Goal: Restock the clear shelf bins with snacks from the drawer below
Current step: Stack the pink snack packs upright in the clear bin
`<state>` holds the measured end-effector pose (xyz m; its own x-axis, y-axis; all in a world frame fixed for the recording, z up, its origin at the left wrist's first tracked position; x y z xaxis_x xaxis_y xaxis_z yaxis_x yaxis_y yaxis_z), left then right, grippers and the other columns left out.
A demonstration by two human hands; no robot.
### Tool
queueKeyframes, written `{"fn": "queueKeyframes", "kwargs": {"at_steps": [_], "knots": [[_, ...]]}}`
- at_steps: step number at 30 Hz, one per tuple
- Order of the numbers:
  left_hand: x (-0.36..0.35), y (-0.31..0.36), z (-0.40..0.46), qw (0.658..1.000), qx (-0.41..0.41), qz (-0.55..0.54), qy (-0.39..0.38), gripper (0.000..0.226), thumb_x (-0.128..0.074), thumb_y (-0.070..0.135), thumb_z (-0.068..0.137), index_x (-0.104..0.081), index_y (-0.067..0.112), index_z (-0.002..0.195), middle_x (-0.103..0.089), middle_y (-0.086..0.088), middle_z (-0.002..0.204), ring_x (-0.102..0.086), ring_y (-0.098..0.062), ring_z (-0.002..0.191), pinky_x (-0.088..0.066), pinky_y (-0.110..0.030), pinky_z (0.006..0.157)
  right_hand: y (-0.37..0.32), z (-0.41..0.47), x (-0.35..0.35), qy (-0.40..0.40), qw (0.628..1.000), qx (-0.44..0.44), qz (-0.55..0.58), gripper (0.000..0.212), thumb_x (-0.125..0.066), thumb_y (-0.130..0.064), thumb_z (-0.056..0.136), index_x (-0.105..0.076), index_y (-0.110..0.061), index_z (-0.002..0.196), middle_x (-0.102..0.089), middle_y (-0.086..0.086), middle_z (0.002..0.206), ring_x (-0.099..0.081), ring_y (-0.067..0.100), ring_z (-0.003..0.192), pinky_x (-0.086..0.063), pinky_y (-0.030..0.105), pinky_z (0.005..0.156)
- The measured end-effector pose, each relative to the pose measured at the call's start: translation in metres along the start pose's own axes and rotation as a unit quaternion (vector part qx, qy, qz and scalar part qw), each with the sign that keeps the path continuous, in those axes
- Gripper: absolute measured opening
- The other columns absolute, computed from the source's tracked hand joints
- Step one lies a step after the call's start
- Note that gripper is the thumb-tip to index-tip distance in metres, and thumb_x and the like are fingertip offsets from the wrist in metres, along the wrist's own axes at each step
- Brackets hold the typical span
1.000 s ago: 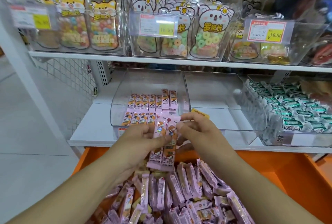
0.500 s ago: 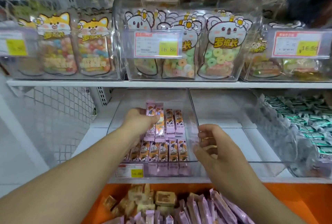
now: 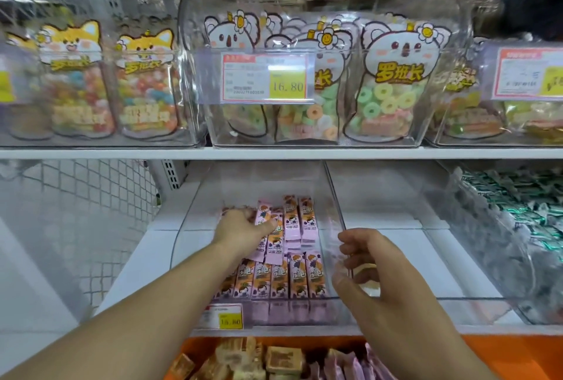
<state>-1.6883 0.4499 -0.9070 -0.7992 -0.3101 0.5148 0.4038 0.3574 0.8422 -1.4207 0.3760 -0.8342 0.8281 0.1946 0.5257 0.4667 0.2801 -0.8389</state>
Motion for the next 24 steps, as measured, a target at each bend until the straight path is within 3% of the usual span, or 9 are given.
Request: {"fn": "queueKeyframes", "kwargs": {"at_steps": [3,5,9,13,17,24], "knots": [[0.005,0.005,-0.006,0.996,-0.035,0.078,0.019,0.079,-0.077,0.052,0.088,-0.05,0.013,0.152,-0.058,-0.007,0.149,-0.058,-0.028,0.133,-0.048,-0.042,0.111,-0.001,-0.001,0.0,-0.003,1.0,0.001,0.001,0.038,-0.074,-0.021,0.093,-0.052,-0.044,0.116,-0.057,-0.017,0.111,-0.056,0.001,0.101,-0.05,0.021,0.086],[0.011,0.007,-0.012,0.993,-0.052,0.107,0.02,0.082,-0.077,0.052,0.088,-0.046,0.016,0.154,-0.053,-0.008,0.153,-0.056,-0.029,0.135,-0.048,-0.041,0.111,-0.003,-0.002,0.0,-0.008,1.0,-0.001,0.002,0.038,-0.074,-0.021,0.094,-0.052,-0.044,0.116,-0.057,-0.017,0.111,-0.056,0.002,0.1,-0.049,0.02,0.086],[0.021,0.007,-0.026,0.983,-0.094,0.145,-0.059,0.087,-0.083,0.055,0.08,-0.044,0.031,0.155,-0.043,-0.002,0.157,-0.053,-0.026,0.136,-0.046,-0.047,0.114,-0.004,-0.003,0.003,-0.011,1.0,0.0,0.0,0.039,-0.073,-0.022,0.094,-0.052,-0.042,0.119,-0.057,-0.016,0.111,-0.057,0.006,0.102,-0.052,0.026,0.09],[0.018,0.01,-0.041,0.936,-0.173,0.281,-0.126,0.087,-0.084,0.054,0.079,-0.041,0.044,0.155,-0.034,0.009,0.159,-0.039,-0.017,0.145,-0.034,-0.039,0.123,-0.006,-0.004,0.003,-0.012,1.0,0.0,0.0,0.038,-0.073,-0.022,0.095,-0.052,-0.042,0.12,-0.057,-0.016,0.112,-0.057,0.006,0.103,-0.052,0.026,0.091],[0.01,0.014,-0.043,0.906,-0.217,0.348,-0.103,0.075,-0.079,0.042,0.089,-0.042,0.045,0.154,-0.028,0.003,0.166,-0.033,-0.021,0.15,-0.03,-0.036,0.124,-0.007,-0.004,0.003,-0.011,1.0,0.01,-0.01,0.038,-0.073,-0.02,0.094,-0.052,-0.043,0.116,-0.057,-0.017,0.112,-0.056,0.005,0.105,-0.051,0.024,0.092],[0.0,0.023,-0.023,0.9,-0.204,0.38,-0.063,0.074,-0.074,0.045,0.092,-0.037,0.042,0.157,-0.031,-0.006,0.167,-0.036,-0.03,0.15,-0.036,-0.047,0.122,-0.005,-0.002,0.004,-0.012,1.0,0.014,-0.025,0.039,-0.073,-0.022,0.095,-0.051,-0.044,0.119,-0.057,-0.018,0.113,-0.054,0.001,0.107,-0.049,0.019,0.091]]}}
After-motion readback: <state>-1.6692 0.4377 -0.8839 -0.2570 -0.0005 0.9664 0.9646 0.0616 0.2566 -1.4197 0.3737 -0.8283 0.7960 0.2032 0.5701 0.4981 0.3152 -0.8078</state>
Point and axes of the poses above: each hand's wrist, its own z-axis towards the middle knuckle, its own x-axis out of the back of the hand, y = z × x, the point moved 5 cm from there along z, towards the middle knuckle
